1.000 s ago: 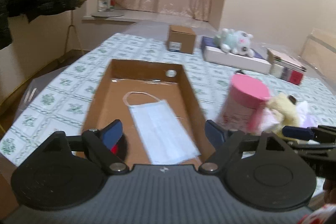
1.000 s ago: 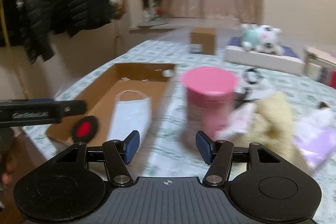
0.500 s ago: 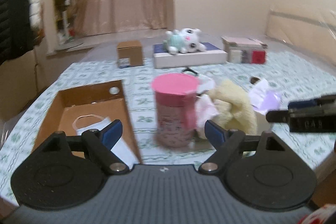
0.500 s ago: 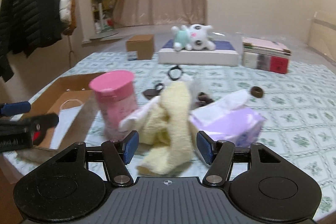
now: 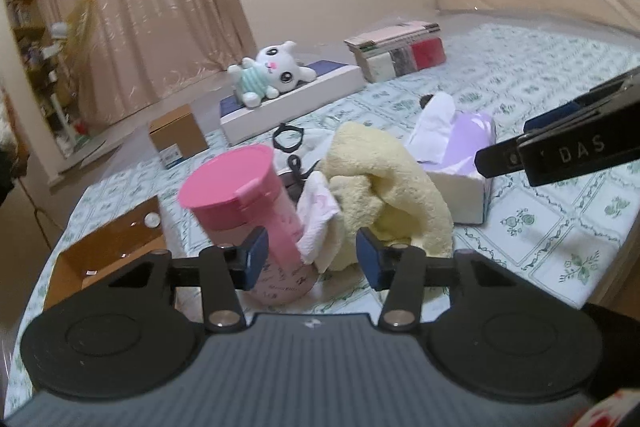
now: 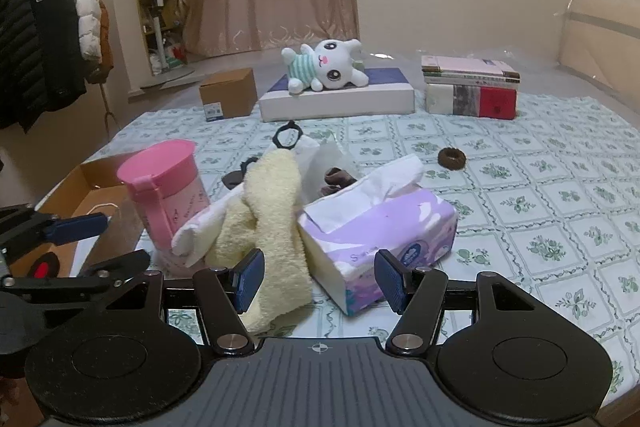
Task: Organize soft objects
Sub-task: 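Grasp the white cloth with the left gripper while the right gripper grasps the yellow towel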
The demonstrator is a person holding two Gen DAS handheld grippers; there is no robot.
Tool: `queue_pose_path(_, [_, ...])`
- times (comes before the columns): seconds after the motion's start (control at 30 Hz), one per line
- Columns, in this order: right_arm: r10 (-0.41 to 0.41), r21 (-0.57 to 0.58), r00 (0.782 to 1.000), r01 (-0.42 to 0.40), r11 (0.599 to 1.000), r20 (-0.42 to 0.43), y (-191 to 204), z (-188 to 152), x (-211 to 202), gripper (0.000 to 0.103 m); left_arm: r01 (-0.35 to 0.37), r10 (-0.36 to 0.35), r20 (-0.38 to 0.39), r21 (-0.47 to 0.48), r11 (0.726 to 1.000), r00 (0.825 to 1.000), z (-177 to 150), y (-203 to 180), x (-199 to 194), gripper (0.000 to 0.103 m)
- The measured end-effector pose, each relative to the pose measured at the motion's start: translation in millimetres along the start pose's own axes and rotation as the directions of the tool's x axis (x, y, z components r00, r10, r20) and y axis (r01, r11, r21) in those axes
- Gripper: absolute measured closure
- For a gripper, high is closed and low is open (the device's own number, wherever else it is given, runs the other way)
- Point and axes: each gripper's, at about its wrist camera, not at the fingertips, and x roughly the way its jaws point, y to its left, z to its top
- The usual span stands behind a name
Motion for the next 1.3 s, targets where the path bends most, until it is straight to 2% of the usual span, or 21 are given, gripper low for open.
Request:
queue_pose_path(0.23, [-0.003, 0.020, 1.000, 0.004, 1.000, -0.016, -12.0, -0.9, 11.9, 0.042, 0.011, -0.010, -0.021, 0.056, 0.998, 1.000, 2.3, -14.7, 33.6, 0.061])
queue_pose_path(0.33, [0.001, 0.025, 1.000, 0.000, 1.000, -0.021, -16.3, -0.5, 17.3, 0.042, 0.005, -0.002, -0.034, 0.077, 0.997, 0.999, 2.0, -18.7, 45.5, 0.066])
queue_pose_path(0.57, [0.011, 0.025, 0.999, -0.010, 1.000, -0.037, -18.0, -1.5, 27.7, 0.042, -0.016, 0.022, -0.059, 0.106, 0.994, 0.998, 1.0, -20.6, 66.4, 0.071])
queue_pose_path(0.7, [0.015, 0.024, 0.999, -0.013, 1.000, -0.045, -17.7, -2.7, 31.8, 0.042, -0.024, 0.031, -0.073, 0.095, 0.995, 0.997, 0.0, -19.6, 72.3, 0.082])
queue_pose_path(0.83, [0.020, 0.021, 0.999, -0.019, 1.000, -0.048, -17.1, -2.4, 33.6, 0.042, -0.013, 0.016, -0.072, 0.048, 0.999, 0.997, -0.1, -16.9, 67.0, 0.089])
queue_pose_path(1.03, [0.055, -0.005, 0.997, -0.055, 0.998, -0.056, -8.8, -2.8, 36.2, 0.042, 0.026, -0.029, -0.063, -0.039, 0.999, 0.998, -3.4, -9.2, 42.5, 0.092])
queue_pose_path(1.3, [0.105, -0.091, 0.991, -0.112, 0.990, -0.078, 17.9, 0.5, 51.3, 0.042, 0.082, -0.094, -0.043, -0.218, 0.973, 0.995, -16.5, 23.2, -2.3, 0.092])
